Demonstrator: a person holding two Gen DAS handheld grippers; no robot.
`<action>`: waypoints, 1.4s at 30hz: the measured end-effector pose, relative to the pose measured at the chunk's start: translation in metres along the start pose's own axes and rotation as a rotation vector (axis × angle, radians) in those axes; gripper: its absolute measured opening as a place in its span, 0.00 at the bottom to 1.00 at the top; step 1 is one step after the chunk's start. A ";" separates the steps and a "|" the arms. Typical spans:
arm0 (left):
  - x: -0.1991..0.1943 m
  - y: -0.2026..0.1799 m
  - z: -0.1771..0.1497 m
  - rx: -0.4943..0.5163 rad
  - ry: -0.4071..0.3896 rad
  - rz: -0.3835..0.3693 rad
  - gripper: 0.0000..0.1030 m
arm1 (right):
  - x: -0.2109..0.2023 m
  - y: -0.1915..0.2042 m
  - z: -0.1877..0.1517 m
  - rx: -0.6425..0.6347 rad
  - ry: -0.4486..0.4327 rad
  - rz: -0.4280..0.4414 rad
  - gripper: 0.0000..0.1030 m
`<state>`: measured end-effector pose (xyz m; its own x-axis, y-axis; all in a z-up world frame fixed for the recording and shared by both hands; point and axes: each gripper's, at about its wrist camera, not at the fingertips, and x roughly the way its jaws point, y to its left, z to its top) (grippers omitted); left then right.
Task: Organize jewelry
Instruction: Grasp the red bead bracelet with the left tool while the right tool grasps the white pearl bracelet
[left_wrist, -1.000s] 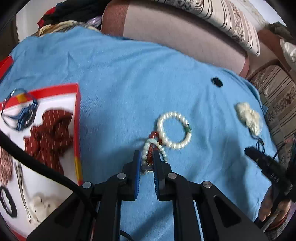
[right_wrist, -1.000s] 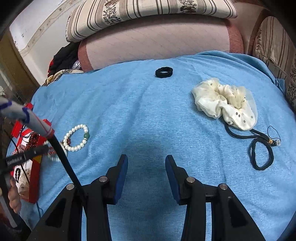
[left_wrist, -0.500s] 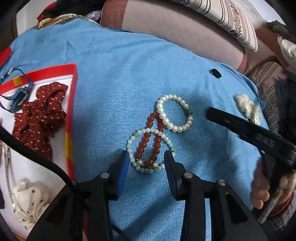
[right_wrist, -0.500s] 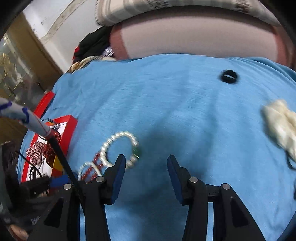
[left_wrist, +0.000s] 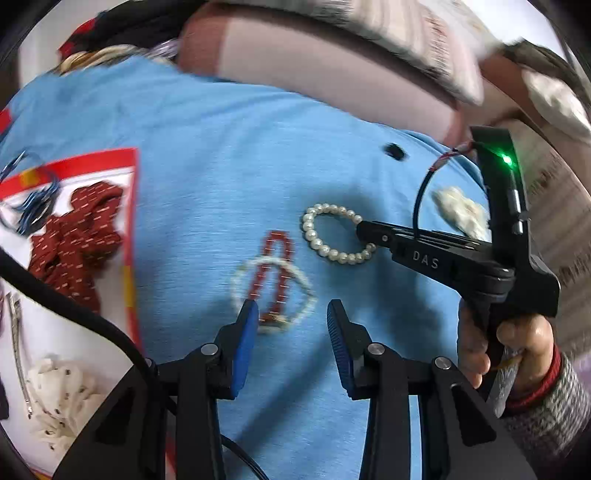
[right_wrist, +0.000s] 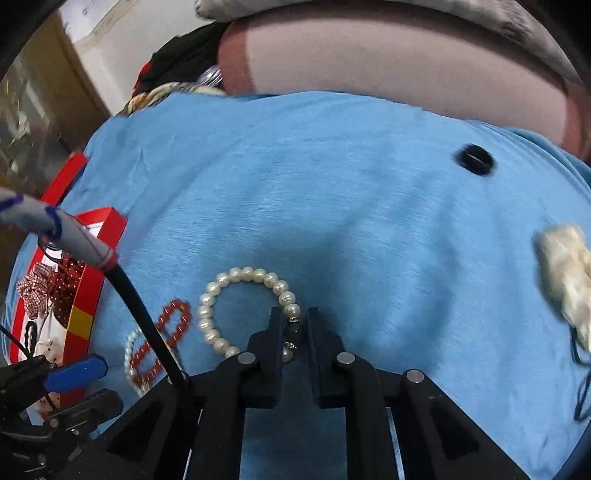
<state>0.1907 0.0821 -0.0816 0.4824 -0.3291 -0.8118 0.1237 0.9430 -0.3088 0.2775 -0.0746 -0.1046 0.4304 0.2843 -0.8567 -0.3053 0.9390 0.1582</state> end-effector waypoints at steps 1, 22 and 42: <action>0.002 -0.007 0.000 0.028 0.006 -0.006 0.36 | -0.003 -0.003 -0.003 0.004 0.000 -0.010 0.12; 0.038 -0.014 0.008 0.126 0.089 -0.035 0.36 | -0.018 -0.031 -0.024 0.079 0.007 0.044 0.20; 0.050 0.023 0.037 0.074 0.109 0.126 0.25 | -0.014 -0.033 -0.028 0.067 0.003 0.037 0.21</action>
<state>0.2496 0.0886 -0.1110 0.4018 -0.2080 -0.8918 0.1342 0.9767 -0.1674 0.2577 -0.1152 -0.1116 0.4170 0.3187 -0.8512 -0.2637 0.9386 0.2223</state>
